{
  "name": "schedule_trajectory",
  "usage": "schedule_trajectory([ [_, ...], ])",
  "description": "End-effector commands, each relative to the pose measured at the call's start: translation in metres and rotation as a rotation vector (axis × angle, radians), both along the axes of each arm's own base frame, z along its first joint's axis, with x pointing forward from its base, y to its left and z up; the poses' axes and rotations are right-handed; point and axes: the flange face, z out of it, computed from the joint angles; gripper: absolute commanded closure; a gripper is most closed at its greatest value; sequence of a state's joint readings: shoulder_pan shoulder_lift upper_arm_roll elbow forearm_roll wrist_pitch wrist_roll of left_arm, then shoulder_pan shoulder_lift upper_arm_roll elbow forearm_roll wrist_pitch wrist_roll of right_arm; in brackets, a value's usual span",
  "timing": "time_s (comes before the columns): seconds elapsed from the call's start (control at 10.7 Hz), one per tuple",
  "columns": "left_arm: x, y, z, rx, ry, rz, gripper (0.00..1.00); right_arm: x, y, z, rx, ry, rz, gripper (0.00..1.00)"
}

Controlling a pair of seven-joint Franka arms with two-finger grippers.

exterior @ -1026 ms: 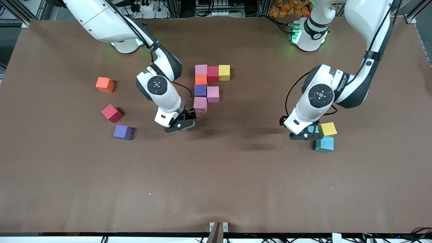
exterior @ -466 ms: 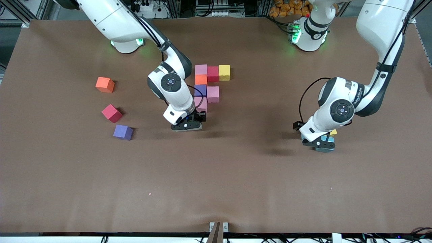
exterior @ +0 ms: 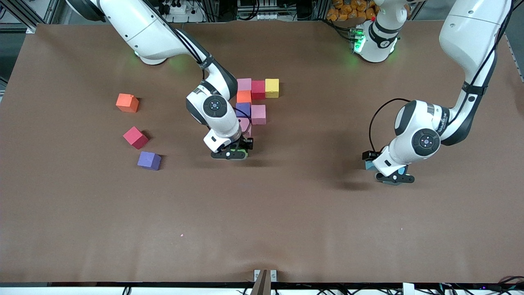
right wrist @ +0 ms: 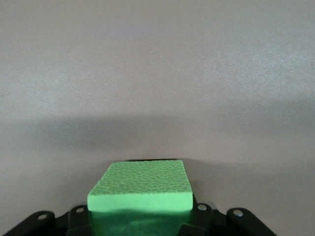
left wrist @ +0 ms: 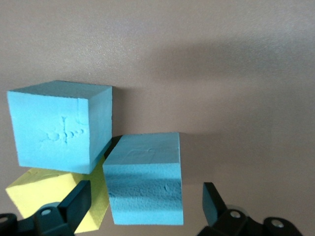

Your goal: Arrange 11 blocks into digit 3

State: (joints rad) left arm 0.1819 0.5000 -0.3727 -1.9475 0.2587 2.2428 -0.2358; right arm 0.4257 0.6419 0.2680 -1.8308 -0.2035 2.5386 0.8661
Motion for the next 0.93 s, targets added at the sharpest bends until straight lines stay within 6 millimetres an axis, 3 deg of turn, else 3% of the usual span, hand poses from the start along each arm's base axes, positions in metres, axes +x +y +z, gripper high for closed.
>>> schedule_trajectory([
  [0.0,0.003,-0.002,-0.001,-0.004,-0.007,-0.011,0.00,0.004,0.005,-0.007,-0.004,0.009,-0.044,0.72],
  [0.37,0.002,-0.001,-0.020,-0.018,0.002,-0.007,0.00,0.002,0.004,-0.011,-0.016,0.016,-0.045,0.73],
  [0.47,0.002,0.000,-0.022,-0.019,0.007,0.016,0.08,0.000,0.006,-0.012,-0.019,0.018,-0.037,0.73],
  [0.56,0.002,0.001,-0.021,-0.019,0.006,0.028,0.27,-0.004,0.008,-0.011,-0.033,0.030,-0.031,0.73],
  [0.65,0.003,0.003,-0.020,-0.017,0.005,0.037,0.53,-0.013,0.017,-0.011,-0.045,0.037,-0.010,0.73],
  [0.75,0.003,0.003,-0.016,-0.011,0.001,0.068,0.71,-0.014,0.019,-0.011,-0.046,0.039,-0.010,0.73],
  [0.84,0.003,-0.003,-0.010,0.001,-0.010,0.130,0.80,-0.016,0.021,-0.010,-0.045,0.039,-0.016,0.73],
])
